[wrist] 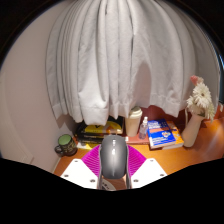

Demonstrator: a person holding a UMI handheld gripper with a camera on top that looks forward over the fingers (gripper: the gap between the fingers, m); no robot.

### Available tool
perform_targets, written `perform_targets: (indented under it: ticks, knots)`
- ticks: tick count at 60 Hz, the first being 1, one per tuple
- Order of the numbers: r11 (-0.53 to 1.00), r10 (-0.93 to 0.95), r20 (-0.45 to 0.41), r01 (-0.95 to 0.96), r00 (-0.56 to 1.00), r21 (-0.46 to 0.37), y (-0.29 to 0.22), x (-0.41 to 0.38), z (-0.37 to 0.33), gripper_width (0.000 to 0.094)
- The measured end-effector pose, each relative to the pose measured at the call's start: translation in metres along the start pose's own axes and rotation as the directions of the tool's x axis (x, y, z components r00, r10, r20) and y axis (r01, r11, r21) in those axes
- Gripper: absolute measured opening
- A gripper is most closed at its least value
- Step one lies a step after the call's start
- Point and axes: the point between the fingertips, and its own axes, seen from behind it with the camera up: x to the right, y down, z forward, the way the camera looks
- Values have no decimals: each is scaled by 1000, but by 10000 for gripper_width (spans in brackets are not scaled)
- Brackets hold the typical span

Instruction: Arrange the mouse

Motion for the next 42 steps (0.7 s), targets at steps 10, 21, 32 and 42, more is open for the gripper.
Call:
perform_targets:
  ticks: [10,21,32,42]
  knots:
    - [981,-34,38,41,999,-189,128,-77,32,322]
    - [944,-38,53,53,998,-327,224,-111,39,322]
    - [943,-93,31,98,995,-318,238,-113,39,388]
    - [930,-57,29,64,998,-361,239,-114,37,552]
